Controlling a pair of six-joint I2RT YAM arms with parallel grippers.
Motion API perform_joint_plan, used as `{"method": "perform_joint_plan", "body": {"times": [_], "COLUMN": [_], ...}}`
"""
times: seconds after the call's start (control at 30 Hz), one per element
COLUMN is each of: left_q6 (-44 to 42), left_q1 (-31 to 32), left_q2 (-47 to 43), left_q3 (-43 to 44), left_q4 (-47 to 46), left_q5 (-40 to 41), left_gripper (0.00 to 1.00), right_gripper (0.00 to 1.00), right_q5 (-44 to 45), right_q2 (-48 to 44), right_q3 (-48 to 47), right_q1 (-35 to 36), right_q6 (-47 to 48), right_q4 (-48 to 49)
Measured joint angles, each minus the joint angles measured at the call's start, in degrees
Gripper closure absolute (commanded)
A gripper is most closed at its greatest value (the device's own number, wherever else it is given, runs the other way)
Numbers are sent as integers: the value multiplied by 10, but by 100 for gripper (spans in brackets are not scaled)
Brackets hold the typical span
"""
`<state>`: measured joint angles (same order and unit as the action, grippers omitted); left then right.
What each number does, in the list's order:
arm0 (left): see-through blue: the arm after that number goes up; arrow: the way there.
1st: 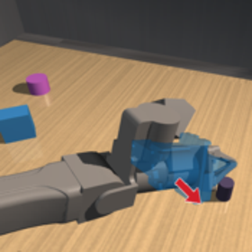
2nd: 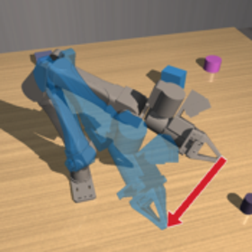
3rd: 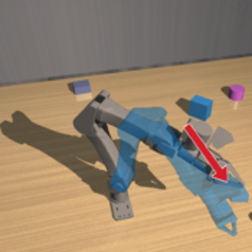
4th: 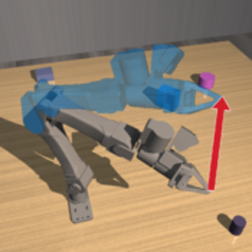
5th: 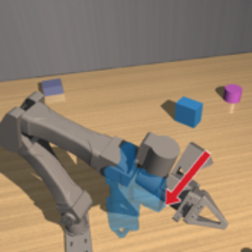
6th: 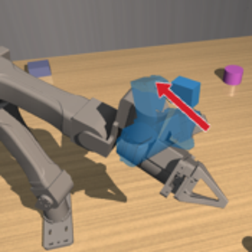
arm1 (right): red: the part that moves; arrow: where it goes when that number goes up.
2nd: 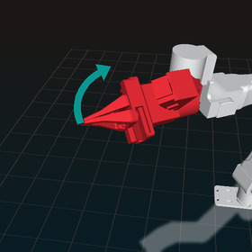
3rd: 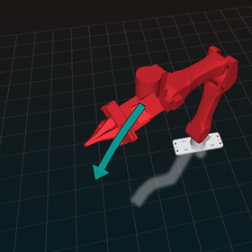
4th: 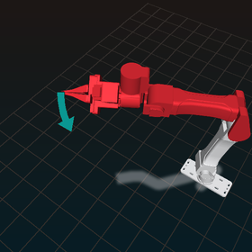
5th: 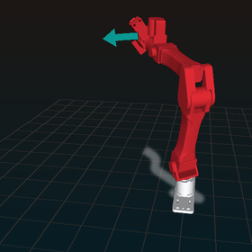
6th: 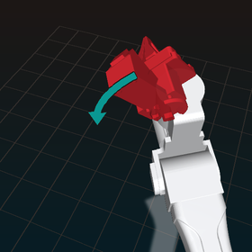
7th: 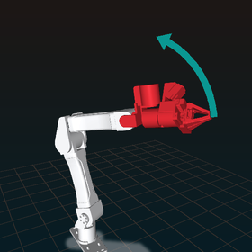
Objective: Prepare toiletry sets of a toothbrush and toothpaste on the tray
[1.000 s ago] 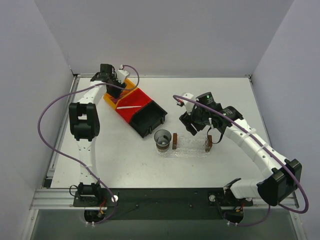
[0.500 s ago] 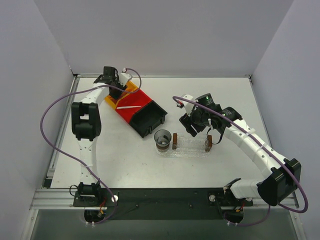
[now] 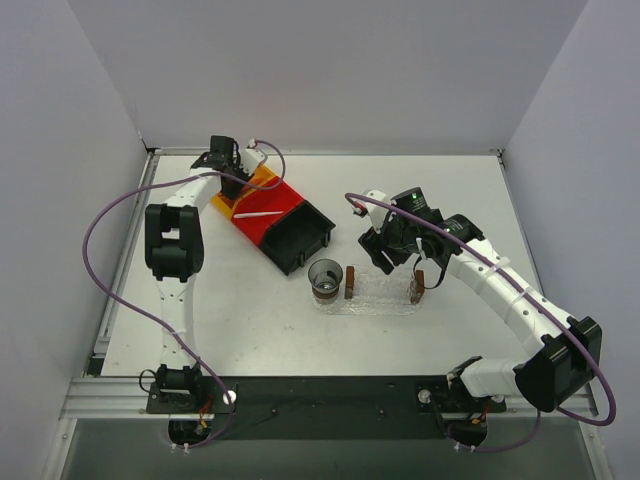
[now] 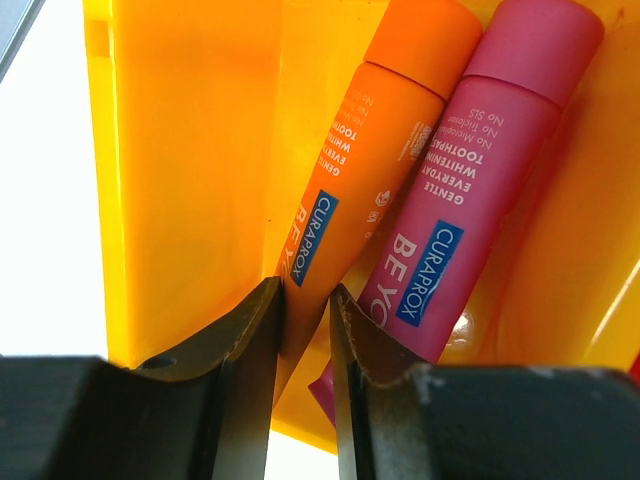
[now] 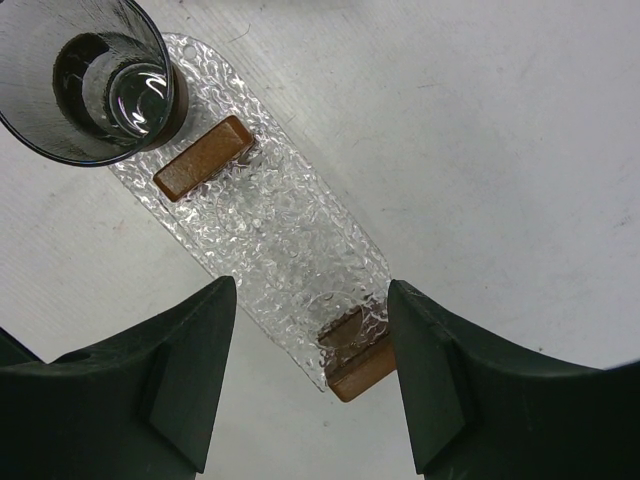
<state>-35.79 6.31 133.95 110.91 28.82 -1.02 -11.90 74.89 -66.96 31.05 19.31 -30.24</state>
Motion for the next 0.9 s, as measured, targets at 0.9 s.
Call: {"method": "perform_joint_plan", "body": {"times": [0.9], "left_q6": [-75], "left_q1": [15], "left_q2": [0], "left_q3": [26], "left_q4": [58], "left_q5": [44], "left_gripper": [100], "right_gripper": [43], "right_q5": [-10], "right_q2": [0], "right_q3": [0], "right_q1": [0], "right_q6": [-9], "right_q4": [0]}}
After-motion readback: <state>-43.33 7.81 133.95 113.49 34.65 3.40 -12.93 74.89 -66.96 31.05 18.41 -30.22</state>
